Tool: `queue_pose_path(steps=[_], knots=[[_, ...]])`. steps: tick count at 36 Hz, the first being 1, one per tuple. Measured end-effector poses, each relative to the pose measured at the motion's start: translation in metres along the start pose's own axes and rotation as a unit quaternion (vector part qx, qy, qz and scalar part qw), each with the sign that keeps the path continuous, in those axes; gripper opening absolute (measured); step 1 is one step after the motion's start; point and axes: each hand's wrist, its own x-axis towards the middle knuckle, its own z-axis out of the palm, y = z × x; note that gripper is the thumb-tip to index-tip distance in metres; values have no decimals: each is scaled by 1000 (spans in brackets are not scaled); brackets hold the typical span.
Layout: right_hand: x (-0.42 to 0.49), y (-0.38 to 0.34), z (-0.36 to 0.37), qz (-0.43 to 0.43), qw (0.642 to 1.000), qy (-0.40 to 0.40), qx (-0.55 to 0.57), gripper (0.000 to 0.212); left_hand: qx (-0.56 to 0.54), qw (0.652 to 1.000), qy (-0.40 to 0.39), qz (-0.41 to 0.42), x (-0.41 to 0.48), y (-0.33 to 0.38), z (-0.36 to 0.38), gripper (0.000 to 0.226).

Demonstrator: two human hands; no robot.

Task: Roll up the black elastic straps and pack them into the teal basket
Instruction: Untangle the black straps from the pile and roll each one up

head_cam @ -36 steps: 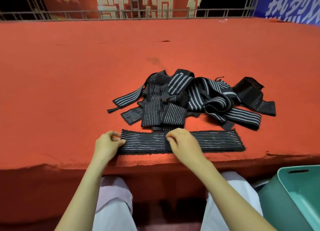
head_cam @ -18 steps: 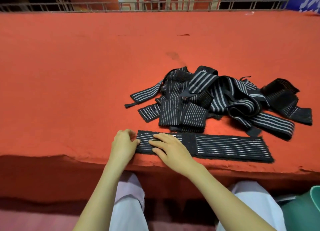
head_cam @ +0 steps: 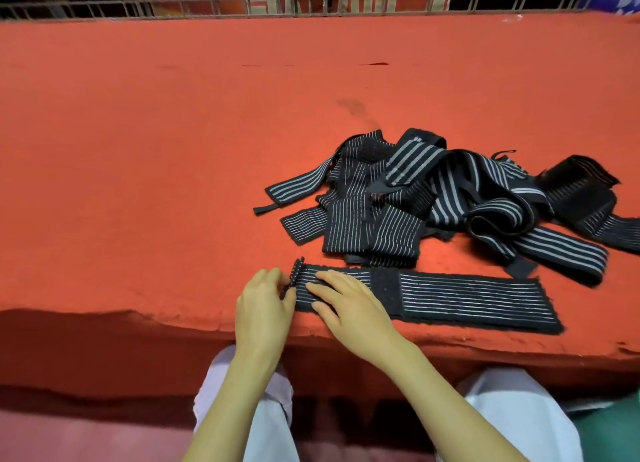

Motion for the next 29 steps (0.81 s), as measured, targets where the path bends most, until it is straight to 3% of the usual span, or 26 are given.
queue_pose_path(steps=[7, 11, 18, 23, 29], knots=[[-11, 15, -12, 17, 1000, -12, -16, 59, -28, 999, -32, -1, -4, 4, 7, 11], [-15, 22, -23, 13, 999, -25, -27, 70, -41, 994, -104, -9, 2, 1, 1, 18], [-18, 23, -28, 10, 1000, -21, -16, 53, -133, 977, -149, -70, 12, -4, -6, 14], [-19, 23, -26, 12, 1000, -20, -7, 69, -109, 986, -96, -75, 9, 3, 5, 17], [-21, 26, -30, 19, 1000, -10, 6, 46, -60, 998, -19, 8, -5, 14, 17, 19]])
